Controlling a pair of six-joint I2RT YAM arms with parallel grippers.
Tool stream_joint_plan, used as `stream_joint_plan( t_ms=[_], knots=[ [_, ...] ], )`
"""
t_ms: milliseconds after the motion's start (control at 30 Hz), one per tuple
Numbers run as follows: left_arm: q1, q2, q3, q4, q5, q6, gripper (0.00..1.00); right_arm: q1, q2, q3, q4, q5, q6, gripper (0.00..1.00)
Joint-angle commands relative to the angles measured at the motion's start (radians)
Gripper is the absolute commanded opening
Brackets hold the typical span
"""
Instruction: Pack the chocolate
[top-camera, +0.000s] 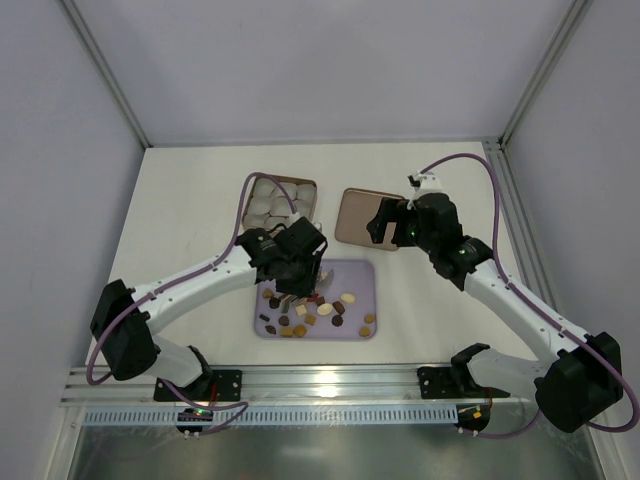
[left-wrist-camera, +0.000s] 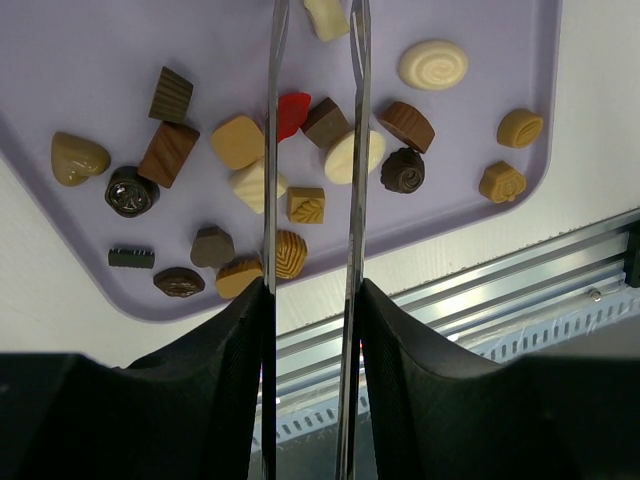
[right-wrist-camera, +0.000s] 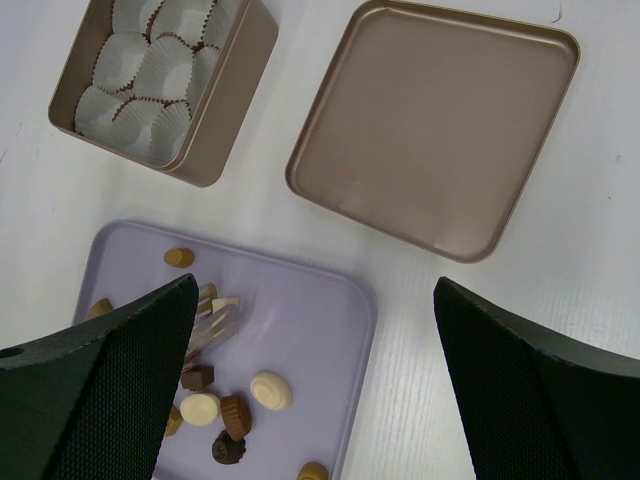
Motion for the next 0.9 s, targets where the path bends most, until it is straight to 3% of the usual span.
stream_joint_plan(
  t_ms=[0, 433, 867],
  knots=[
    [-0.005, -0.007, 0.007, 0.035, -0.021, 0.001, 0.4, 0.0, -0.013, 0.0, 0.031, 0.005, -0.017, 1.0],
    [-0.005, -0.01, 0.036, 0.002, -0.047, 0.018, 0.28, 0.0, -0.016, -0.002, 0.027, 0.004, -0.018, 1.0],
    [-0.004, -0.035, 0.139, -0.074, -0.073, 0.049, 0.26, 0.0, -0.016, -0.002, 0.023, 0.005, -0.023, 1.0]
  ],
)
